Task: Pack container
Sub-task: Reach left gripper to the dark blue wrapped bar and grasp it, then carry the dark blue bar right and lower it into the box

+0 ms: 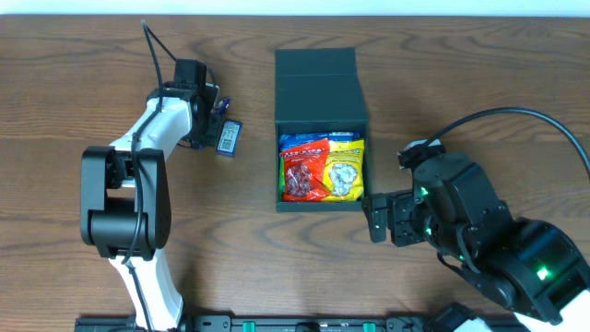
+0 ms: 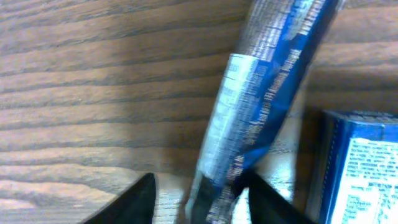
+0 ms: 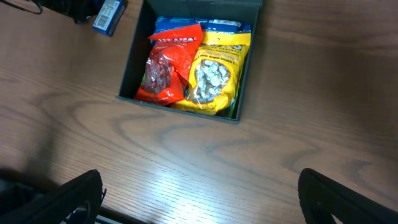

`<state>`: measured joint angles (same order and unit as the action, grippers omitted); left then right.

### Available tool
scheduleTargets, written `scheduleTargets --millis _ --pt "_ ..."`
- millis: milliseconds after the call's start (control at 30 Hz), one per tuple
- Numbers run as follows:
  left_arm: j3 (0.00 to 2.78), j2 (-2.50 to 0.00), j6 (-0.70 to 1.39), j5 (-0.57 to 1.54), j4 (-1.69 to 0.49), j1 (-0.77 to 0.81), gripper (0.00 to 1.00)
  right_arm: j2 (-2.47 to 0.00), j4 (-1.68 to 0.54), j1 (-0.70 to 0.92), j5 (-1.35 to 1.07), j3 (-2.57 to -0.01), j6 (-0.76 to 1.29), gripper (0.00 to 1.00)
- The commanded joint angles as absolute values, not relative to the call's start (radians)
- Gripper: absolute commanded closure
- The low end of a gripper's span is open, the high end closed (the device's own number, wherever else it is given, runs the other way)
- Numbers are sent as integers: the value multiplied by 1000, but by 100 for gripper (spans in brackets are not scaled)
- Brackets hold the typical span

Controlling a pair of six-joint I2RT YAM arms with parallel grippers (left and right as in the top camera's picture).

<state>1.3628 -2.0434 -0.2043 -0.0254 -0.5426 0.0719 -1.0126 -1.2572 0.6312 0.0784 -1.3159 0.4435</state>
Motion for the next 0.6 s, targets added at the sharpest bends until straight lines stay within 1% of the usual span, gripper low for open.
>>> scheduleTargets --millis 0,100,267,467,567 --pt "1357 -2072 -203 -4 -551 65 62 -1013 -1258 624 78 -1329 433 1" --pt "1357 -2073 -203 0 -556 65 65 -1013 -1258 624 78 -1329 433 1" --pt "1357 -2073 -203 0 -571 66 80 -1013 -1258 624 78 -1329 433 1" --pt "1359 -2065 -203 -5 -621 66 91 -1013 -1258 624 78 -1329 433 1" --pt "1372 -2059 -203 -8 -657 66 93 -1013 -1258 624 78 -1329 433 1"
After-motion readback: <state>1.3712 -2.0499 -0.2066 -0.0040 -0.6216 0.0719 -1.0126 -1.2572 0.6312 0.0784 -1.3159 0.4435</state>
